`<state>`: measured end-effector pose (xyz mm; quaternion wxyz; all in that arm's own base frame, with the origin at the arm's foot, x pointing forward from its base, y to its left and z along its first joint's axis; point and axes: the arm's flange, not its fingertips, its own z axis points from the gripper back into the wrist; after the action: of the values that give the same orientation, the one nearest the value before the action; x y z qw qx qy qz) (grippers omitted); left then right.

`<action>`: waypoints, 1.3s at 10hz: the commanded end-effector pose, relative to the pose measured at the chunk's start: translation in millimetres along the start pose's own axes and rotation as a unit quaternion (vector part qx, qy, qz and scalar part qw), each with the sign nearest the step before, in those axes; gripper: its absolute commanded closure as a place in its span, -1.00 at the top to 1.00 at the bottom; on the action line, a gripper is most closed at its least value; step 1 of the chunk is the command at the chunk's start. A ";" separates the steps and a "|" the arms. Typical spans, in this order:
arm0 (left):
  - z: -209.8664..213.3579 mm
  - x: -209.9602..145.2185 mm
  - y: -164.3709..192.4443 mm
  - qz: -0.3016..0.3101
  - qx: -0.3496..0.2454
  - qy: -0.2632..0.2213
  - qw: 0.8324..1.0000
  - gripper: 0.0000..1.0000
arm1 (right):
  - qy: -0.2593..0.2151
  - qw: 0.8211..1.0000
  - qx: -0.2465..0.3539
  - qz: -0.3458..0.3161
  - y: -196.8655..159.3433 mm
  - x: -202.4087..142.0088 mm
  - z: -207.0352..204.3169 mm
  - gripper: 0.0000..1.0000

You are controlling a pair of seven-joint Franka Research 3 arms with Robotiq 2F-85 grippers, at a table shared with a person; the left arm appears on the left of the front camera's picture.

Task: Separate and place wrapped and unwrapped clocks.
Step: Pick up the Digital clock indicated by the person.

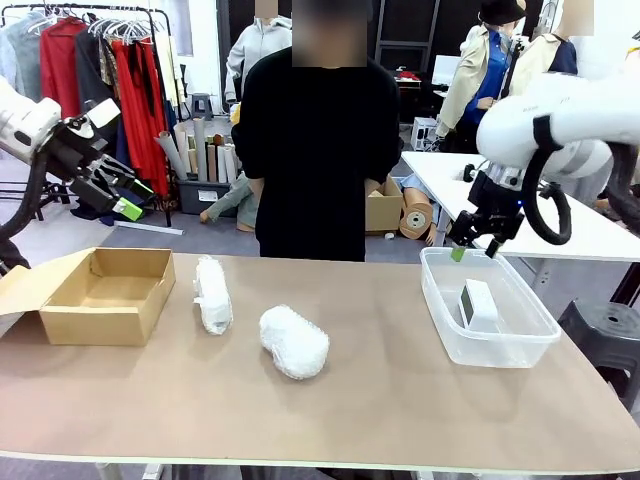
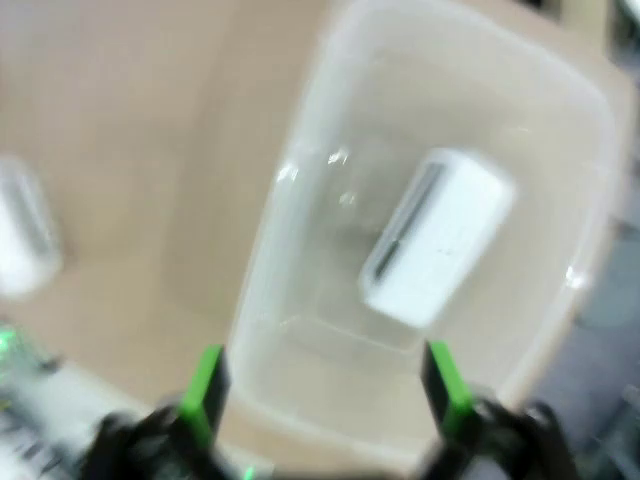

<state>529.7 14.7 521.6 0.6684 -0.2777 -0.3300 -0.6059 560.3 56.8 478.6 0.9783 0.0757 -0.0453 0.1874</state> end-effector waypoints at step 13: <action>0.5 0.5 -0.3 0.000 -0.001 -0.002 1.000 1.00 | -0.103 0.891 0.219 0.385 22.6 -18.1 38.9 1.00</action>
<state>529.7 14.6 521.6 0.6684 -0.2777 -0.3300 -0.6060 532.3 65.9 518.4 0.7773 0.2832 -0.1293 0.5467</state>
